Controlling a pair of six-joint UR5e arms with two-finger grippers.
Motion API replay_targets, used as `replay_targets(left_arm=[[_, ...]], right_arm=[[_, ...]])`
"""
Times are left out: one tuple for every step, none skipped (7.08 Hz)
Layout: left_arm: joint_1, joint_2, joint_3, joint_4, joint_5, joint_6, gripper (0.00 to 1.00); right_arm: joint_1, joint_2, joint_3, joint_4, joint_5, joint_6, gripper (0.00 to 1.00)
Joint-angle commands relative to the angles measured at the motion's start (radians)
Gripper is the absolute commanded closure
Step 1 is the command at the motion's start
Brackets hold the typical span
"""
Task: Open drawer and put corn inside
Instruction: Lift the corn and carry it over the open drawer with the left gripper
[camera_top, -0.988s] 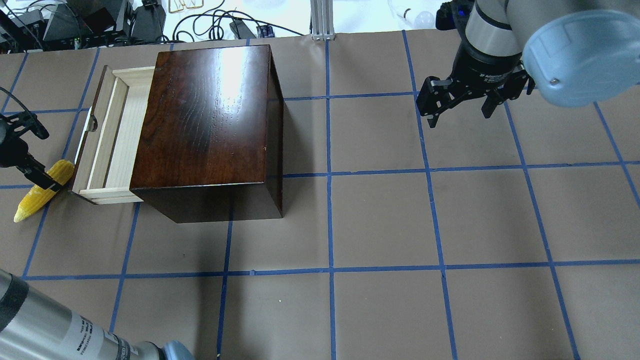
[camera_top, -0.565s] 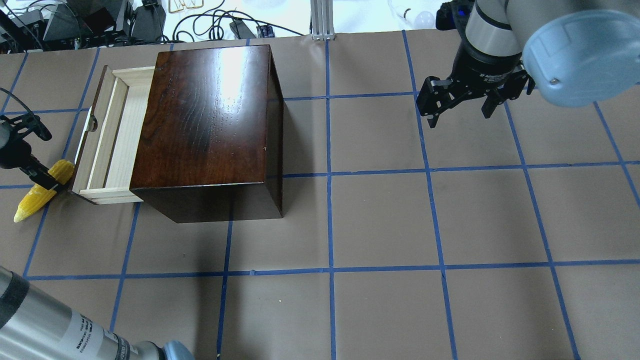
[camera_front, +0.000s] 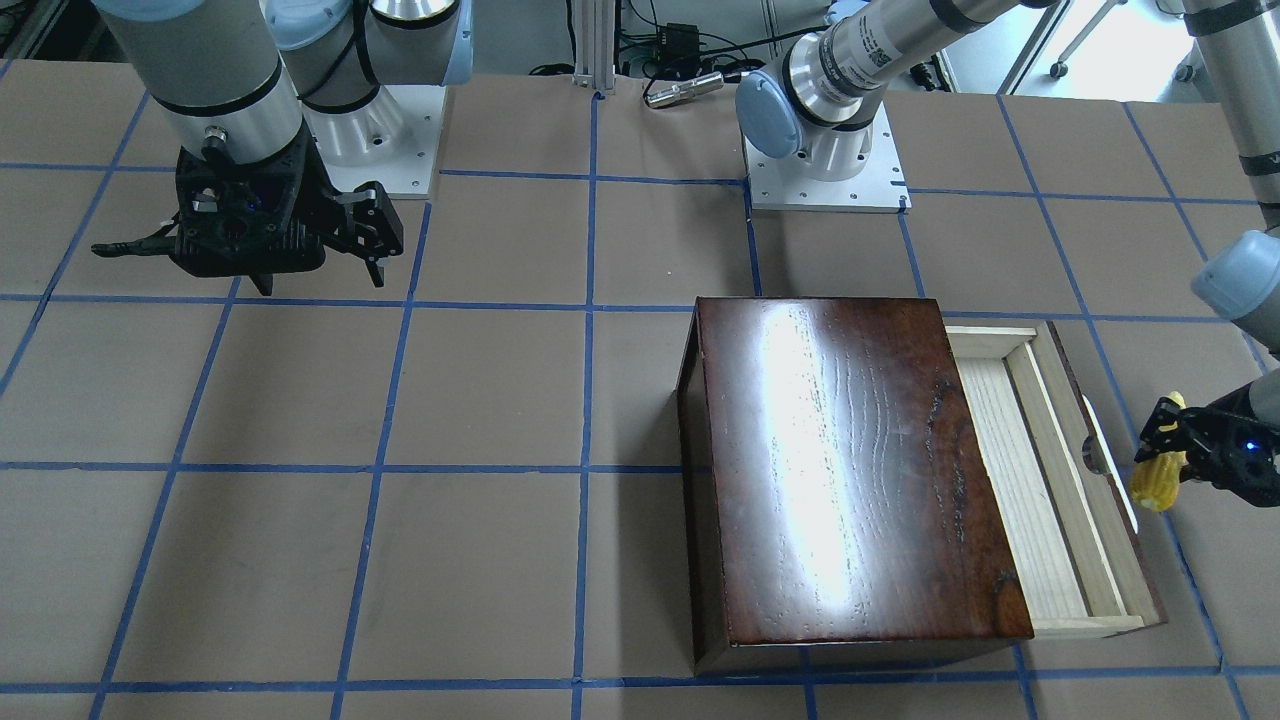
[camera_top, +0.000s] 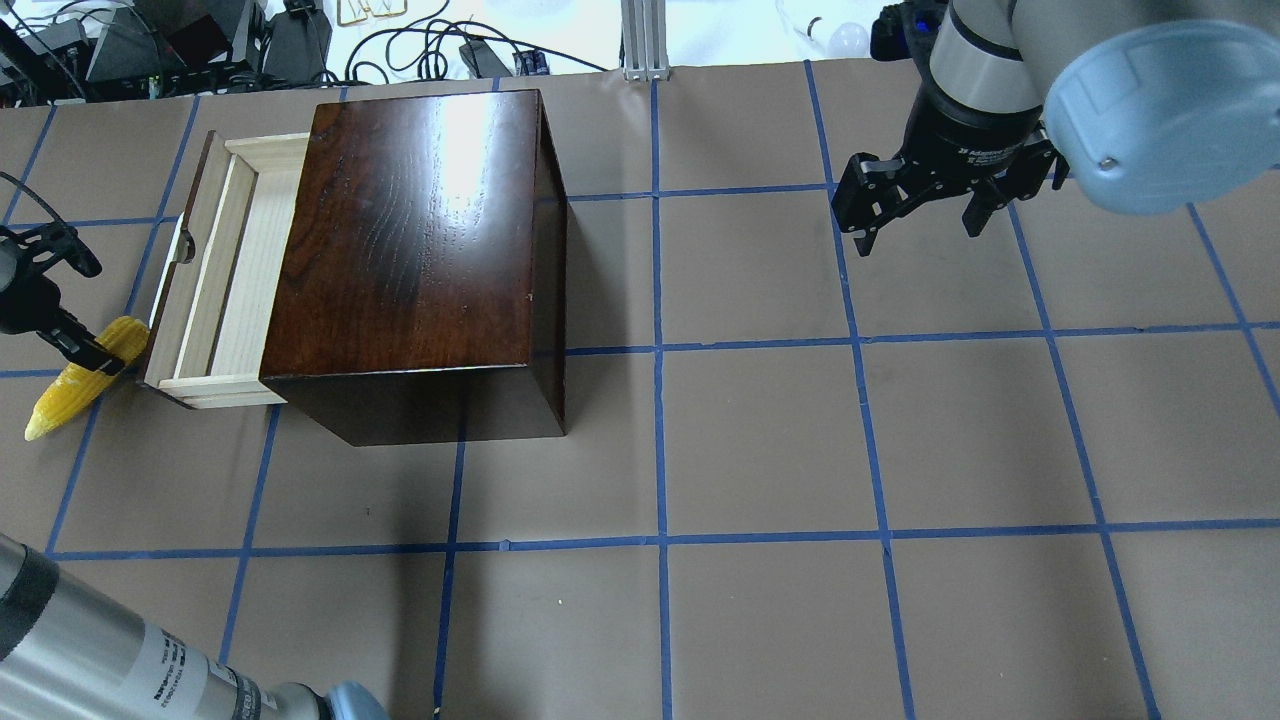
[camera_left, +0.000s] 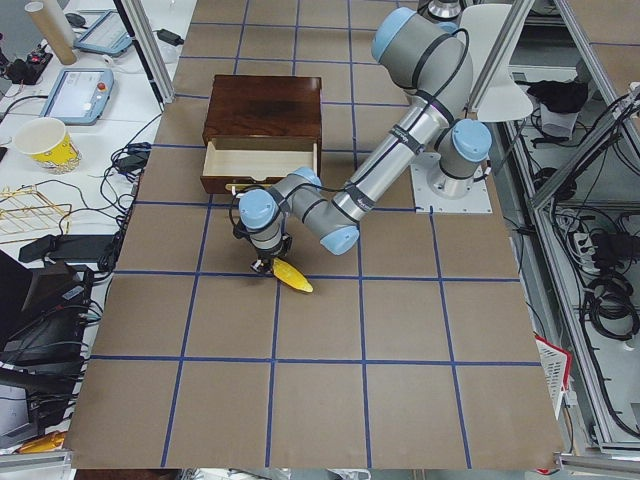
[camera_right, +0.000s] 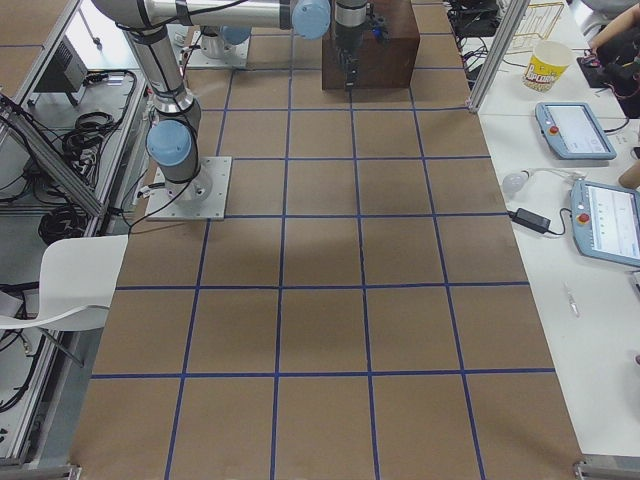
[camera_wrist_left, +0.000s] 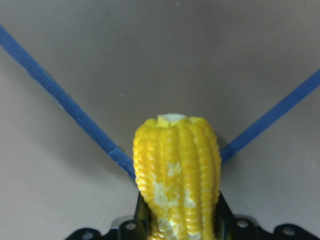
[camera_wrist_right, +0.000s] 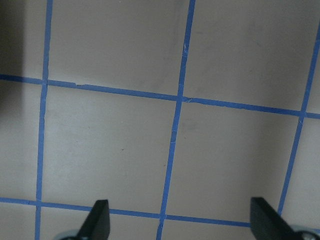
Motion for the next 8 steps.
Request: replay_targets(left_arm=[[-0.012,0.043,0.063,-0.052,-0.002,-0.056,1.00],[-0.018,0.061,0.085,-0.086,-0.007,-0.101,1.00],[-0.048,0.087,0.097,-0.095,-0.016,-0.138,1.00],[-0.064,0.110,0.117,-0.138,-0.018,-0.214,1.00],[-0.079,0.129,0.155,-0.203,-0.018,-0.268,1.00],[-0.099,0.147,0.204,-0.286,-0.016,-0.325,1.00],[-0.107,0.163,0.252,-0.384,-0.019,-0.392,1.00],[-0.143,0.181,0.274,-0.426,-0.036,-0.458,1.00]], right_arm=[[0.002,0.000,0.000,0.000,0.000,0.000,0.00],[-0.001,0.000,0.000,0.000,0.000,0.000,0.00],[0.002,0.000,0.000,0.000,0.000,0.000,0.00],[-0.001,0.000,0.002,0.000,0.000,0.000,0.00],[0.002,0.000,0.000,0.000,0.000,0.000,0.00],[0.002,0.000,0.000,0.000,0.000,0.000,0.00],[0.002,0.000,0.000,0.000,0.000,0.000,0.00],[0.002,0.000,0.000,0.000,0.000,0.000,0.00]])
